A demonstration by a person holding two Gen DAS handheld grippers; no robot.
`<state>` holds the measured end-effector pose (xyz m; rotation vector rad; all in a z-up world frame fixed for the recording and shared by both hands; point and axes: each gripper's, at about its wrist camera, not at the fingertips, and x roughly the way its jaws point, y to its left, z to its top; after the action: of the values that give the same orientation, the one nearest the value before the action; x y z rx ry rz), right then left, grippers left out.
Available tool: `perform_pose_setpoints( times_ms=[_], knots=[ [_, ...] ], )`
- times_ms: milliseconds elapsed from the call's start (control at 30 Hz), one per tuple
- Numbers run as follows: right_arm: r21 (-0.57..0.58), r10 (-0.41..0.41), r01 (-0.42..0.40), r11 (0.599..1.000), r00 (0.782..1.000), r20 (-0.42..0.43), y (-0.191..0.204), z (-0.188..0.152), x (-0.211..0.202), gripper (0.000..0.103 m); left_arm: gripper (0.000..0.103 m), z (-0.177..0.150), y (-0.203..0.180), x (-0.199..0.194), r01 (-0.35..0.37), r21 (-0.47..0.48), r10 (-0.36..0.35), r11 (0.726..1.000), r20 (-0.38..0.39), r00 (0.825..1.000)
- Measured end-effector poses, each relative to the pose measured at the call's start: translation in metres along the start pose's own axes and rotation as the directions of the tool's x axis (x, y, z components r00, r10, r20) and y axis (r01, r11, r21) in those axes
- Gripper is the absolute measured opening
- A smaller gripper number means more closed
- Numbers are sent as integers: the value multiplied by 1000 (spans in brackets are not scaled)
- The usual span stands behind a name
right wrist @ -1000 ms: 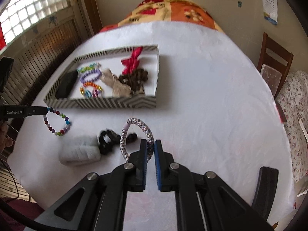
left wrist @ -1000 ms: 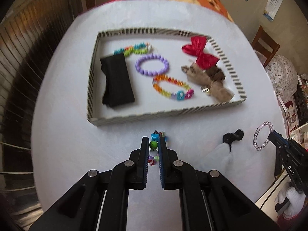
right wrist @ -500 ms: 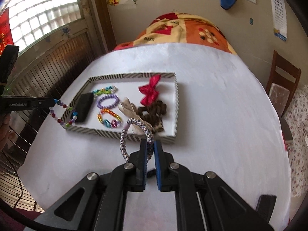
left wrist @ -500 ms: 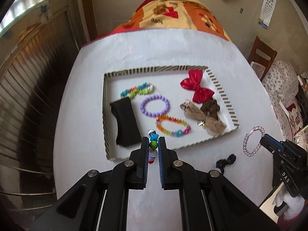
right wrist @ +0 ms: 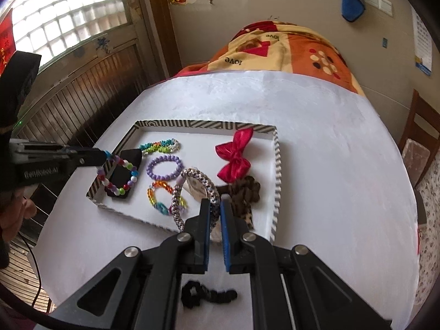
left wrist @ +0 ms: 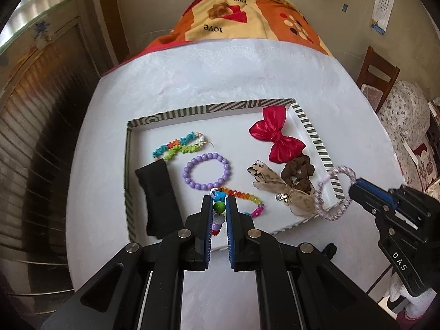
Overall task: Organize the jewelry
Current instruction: 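Carry the bead bracelet and braided tie into the tray and open both grippers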
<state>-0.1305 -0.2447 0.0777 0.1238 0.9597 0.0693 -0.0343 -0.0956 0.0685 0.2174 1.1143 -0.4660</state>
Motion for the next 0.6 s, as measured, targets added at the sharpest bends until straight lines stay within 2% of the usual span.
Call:
perform_pose_setpoints(
  times_ms=[233,333,600],
  knots=[
    [-29,41,-42,999,999,-34,2,34,40,7,0,11,-6,26,12,-12,-12,1000,-39,999],
    [-52,58,-61,997,997,-55,6,49,61,7,0,12,3,43,11,-51,-14,999,-71,997],
    [-95,80,-95,991,986,-143,14,82,134,7,0,-3,44,83,-74,-155,48,985,-166,985]
  ],
)
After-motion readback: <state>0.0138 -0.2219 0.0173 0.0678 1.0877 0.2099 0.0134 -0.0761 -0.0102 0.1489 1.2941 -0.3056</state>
